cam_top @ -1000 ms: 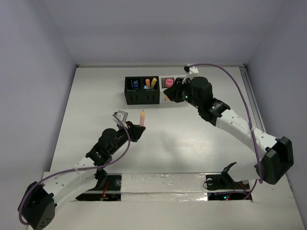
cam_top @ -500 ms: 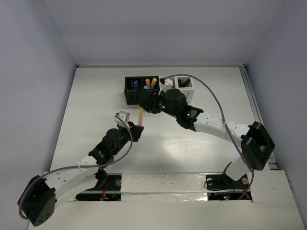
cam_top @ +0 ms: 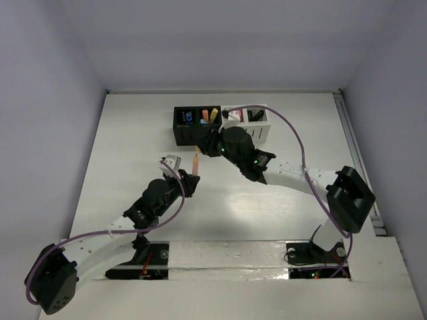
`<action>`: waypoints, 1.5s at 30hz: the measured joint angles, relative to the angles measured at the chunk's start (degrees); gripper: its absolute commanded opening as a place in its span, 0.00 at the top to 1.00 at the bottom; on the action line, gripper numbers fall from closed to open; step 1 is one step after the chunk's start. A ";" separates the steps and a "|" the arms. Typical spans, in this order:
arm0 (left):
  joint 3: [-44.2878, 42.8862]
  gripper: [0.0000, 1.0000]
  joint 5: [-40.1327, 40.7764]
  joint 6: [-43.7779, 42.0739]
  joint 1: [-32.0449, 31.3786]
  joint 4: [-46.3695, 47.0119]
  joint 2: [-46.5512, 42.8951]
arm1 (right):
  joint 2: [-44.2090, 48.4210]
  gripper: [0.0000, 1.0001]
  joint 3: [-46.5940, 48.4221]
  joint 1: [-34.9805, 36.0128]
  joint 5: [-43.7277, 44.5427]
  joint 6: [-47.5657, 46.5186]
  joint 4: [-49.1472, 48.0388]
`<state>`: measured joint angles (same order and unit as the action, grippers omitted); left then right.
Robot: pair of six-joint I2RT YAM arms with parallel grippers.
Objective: Sort the stationery into containers
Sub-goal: Close the pen cap on the pen.
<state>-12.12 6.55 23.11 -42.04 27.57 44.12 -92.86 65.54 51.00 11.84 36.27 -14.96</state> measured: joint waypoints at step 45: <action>-0.09 1.00 2.25 -0.57 -0.04 -1.55 -2.36 | -2.25 0.89 1.05 2.67 -0.79 1.09 0.83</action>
<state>-12.21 8.80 22.55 -42.09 26.02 41.76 -95.11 66.59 53.67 11.05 37.36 -14.13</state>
